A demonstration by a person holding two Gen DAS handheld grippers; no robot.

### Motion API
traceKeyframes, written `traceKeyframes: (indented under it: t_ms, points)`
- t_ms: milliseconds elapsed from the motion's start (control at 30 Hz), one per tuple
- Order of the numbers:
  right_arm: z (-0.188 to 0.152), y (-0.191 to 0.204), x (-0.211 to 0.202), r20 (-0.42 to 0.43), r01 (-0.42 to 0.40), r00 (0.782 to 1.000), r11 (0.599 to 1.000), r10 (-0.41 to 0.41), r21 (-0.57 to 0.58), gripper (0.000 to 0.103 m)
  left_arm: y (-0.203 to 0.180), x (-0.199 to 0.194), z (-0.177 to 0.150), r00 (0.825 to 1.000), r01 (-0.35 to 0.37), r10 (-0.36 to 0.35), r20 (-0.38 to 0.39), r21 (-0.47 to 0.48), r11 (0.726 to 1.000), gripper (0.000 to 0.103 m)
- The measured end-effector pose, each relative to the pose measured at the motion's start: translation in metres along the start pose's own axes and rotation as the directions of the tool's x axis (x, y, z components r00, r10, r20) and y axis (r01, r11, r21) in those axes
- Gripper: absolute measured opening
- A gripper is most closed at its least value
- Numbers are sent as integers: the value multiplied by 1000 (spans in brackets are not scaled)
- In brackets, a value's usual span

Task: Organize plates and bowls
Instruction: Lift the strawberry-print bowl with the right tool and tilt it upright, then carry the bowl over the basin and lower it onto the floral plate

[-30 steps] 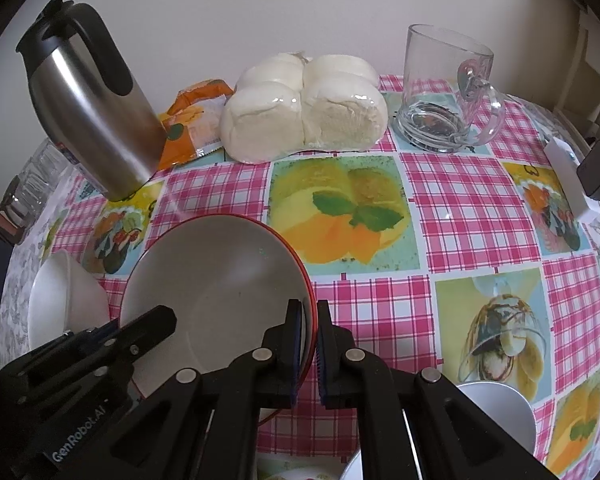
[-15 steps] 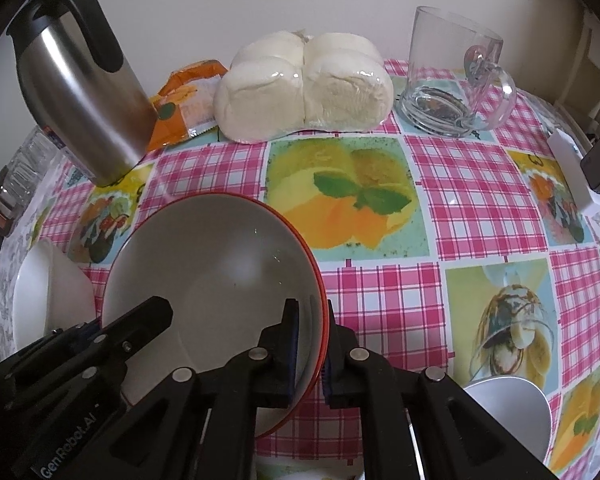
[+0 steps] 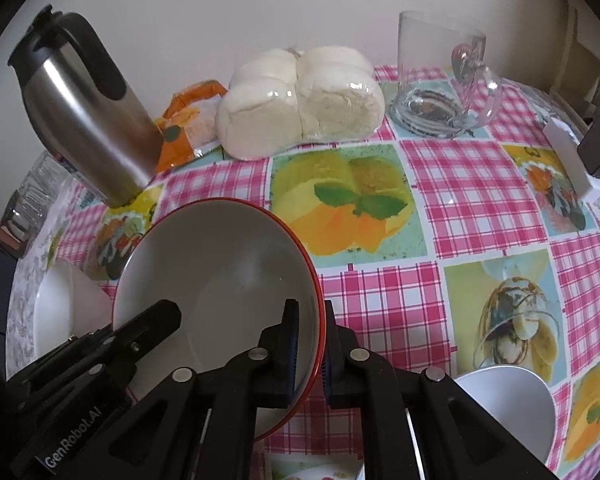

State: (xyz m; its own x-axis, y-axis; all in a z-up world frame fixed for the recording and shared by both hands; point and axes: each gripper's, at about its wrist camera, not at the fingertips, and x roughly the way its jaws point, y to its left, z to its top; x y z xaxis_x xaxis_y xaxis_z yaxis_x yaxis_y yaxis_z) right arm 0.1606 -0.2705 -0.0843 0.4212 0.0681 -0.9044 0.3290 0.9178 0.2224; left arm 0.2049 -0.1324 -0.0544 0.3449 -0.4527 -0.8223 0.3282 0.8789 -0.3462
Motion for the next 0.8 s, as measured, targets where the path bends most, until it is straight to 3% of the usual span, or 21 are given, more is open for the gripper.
traceKeyframes:
  t_ms: [200,367,533,800]
  points:
    - [0,3,-35,64,-5,998,1000,4,14,11,-11,-28,1,999,4,-6,45,29,1000,16]
    - [-11,10,-59,92,-14,996,1000,11,22,11,-18,-53,-6,998,-35,30,60,74,997,16]
    - [-28,12,-84,113,-55,992,997,49,59,11,-21,-84,-13,996,-29,23,84,72,997,16]
    - [-66,18,-115,139,-96,987,992,84,82,11,-31,-119,-44,991,-97,83,104,131,987,16]
